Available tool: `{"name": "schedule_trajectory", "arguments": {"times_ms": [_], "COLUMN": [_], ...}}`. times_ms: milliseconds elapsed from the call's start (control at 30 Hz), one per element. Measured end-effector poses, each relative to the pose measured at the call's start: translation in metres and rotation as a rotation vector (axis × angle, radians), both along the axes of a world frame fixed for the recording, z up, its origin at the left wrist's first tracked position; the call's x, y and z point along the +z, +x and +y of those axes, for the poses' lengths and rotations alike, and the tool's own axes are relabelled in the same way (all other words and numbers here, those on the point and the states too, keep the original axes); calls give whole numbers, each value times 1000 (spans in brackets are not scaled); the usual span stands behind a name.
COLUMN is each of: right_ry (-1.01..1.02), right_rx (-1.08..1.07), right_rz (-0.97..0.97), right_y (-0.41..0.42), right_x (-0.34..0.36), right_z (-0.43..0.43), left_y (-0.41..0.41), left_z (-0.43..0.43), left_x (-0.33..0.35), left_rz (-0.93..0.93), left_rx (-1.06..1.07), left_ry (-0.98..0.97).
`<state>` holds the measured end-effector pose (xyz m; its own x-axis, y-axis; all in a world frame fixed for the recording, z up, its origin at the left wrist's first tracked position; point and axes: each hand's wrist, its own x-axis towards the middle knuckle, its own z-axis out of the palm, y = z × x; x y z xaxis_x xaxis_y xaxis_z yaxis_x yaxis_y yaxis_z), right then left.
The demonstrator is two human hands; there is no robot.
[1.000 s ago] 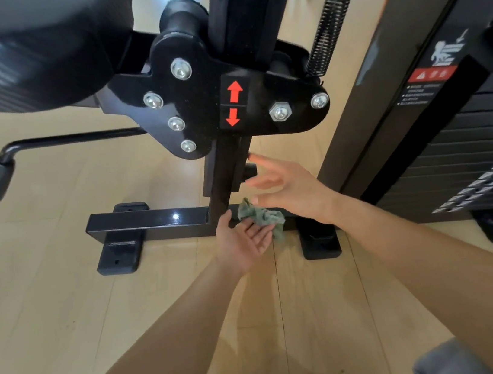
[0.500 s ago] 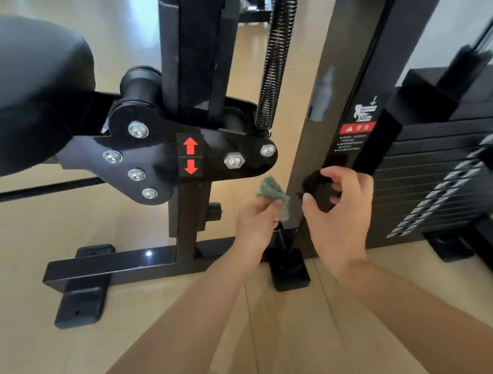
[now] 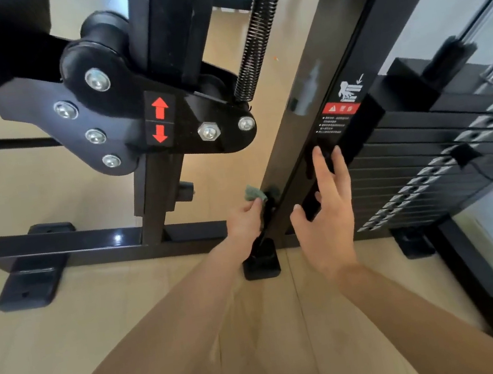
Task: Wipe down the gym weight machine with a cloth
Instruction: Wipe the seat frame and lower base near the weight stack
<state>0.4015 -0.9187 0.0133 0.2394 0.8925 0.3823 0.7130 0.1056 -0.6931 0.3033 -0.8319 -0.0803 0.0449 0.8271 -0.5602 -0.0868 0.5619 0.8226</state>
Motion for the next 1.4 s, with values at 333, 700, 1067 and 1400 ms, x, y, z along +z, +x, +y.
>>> {"name": "schedule_trajectory", "arguments": {"times_ms": [333,700,1067,1400], "right_ry": [-15,-6,-85,-163], "right_rx": [89,87,1,151], "right_rz": [0,86,249,735], "right_y": [15,14,-9,-59], "right_x": [-3,0,16,73], "right_z": [2,1,-5,-15], "left_y": [19,3,-5,-86], "left_z": [-14,-40,-62,-66], "left_x": [25,31,73,155], "left_rz": [-16,34,-20,-131], "left_rx": [97,17,-163,-222], "left_ry": [6,291,372,498]}}
